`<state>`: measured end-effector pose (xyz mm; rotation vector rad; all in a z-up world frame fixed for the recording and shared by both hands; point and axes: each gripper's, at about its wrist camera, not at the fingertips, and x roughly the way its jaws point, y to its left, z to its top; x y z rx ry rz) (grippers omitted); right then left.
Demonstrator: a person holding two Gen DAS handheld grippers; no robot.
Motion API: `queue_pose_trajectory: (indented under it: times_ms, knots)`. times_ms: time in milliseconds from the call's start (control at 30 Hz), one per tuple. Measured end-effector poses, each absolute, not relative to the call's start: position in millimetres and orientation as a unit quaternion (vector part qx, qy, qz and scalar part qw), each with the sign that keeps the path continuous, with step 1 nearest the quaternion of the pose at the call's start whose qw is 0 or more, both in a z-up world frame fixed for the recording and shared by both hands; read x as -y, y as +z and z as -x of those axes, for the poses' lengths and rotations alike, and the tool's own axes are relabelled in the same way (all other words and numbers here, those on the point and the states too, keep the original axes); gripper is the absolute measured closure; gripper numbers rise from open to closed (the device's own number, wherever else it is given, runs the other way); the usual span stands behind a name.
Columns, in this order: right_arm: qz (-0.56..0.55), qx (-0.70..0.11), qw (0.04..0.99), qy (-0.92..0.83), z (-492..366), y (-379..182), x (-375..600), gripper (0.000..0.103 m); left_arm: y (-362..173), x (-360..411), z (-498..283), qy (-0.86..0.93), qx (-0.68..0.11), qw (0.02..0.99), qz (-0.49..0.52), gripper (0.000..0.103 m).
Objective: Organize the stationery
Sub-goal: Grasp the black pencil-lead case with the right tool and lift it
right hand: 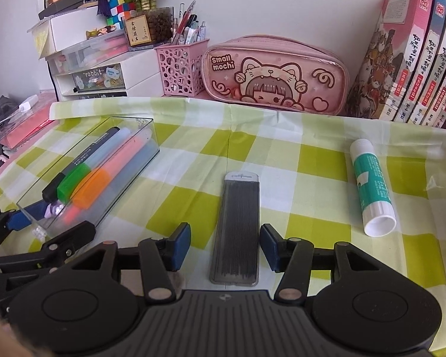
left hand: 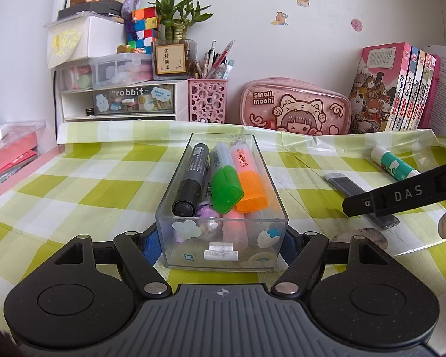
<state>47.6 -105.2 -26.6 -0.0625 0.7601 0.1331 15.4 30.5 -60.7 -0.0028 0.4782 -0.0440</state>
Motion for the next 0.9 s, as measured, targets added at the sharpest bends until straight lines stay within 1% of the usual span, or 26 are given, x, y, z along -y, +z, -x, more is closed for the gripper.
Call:
queue_pose_trajectory:
  times_ms: [133,200,267,467,900]
  knots:
    - [0.047,-0.366,0.928,0.050,-53,-29,97,0.040,-61,-30,-15,-0.022,-0.237,0.971,0.001,0.030]
    - [0.047,-0.364,0.929,0.049,-54,-29,96,0.045,-61,-30,-15,-0.022,-0.237,0.971,0.001,0.030]
    - [0.048,-0.361,0.930,0.049,-54,-29,95,0.046,-61,-30,-15,-0.022,-0.237,0.971,0.001,0.030]
    - [0.027,-0.359,0.932,0.039,-54,-28,96,0.047,-61,-30,-15,-0.022,-0.237,0.971,0.001,0.030]
    - [-0.123,-0.380,0.914,0.077,-58,-21,117,0.047,-61,-30,-15,-0.022,-0.237,0.971,0.001,0.030]
